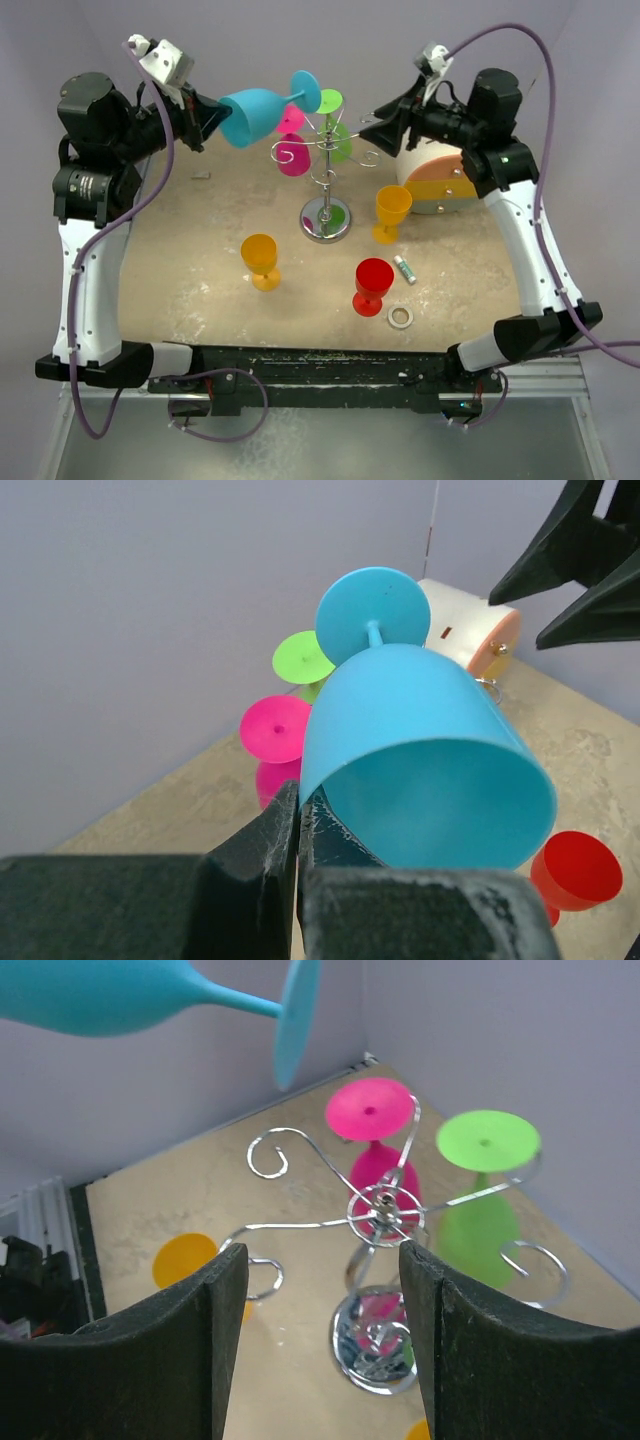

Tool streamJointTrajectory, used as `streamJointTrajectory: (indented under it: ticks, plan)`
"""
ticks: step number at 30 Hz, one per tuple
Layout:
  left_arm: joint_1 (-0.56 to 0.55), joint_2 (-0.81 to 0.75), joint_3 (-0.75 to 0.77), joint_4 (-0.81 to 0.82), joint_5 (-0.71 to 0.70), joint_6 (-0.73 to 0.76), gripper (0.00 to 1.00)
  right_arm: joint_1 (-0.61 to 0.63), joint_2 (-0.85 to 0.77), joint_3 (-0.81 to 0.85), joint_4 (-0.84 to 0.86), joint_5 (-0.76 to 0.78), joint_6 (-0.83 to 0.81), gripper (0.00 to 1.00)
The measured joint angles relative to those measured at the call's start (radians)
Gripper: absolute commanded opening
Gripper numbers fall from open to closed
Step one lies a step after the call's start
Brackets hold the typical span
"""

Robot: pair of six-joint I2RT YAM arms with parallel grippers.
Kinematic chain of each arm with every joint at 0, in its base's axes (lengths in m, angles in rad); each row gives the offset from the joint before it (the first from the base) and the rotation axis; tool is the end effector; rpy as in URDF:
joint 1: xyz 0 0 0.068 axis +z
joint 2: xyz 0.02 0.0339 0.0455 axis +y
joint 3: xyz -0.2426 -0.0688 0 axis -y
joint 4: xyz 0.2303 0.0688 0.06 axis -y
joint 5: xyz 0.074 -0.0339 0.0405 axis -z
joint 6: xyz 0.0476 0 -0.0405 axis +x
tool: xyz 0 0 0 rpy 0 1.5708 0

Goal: Place the wine glass upside down on the wine glass rack

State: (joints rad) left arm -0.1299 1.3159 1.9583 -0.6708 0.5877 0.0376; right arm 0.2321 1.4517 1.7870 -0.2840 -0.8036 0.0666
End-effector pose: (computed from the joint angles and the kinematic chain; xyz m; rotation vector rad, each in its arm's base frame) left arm 0.2156 -0.0548 0.5311 0.5859 1.5113 -0.5398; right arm 0.2800 0.1014 0.4923 -0.7703 1.3988 0.8408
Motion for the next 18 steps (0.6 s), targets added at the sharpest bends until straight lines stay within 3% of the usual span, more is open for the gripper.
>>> streamJointTrajectory:
  ticks: [7, 18]
  plan:
    - [0.0, 0.011, -0.073, 0.115, 0.075, -0.105, 0.0, 0.152, 0.094, 0.101, 0.006, 0.068, 0.059, 0.59]
    - [0.0, 0.011, -0.112, 0.176, 0.116, -0.135, 0.0, 0.183, 0.148, 0.172, 0.024, 0.178, 0.113, 0.44]
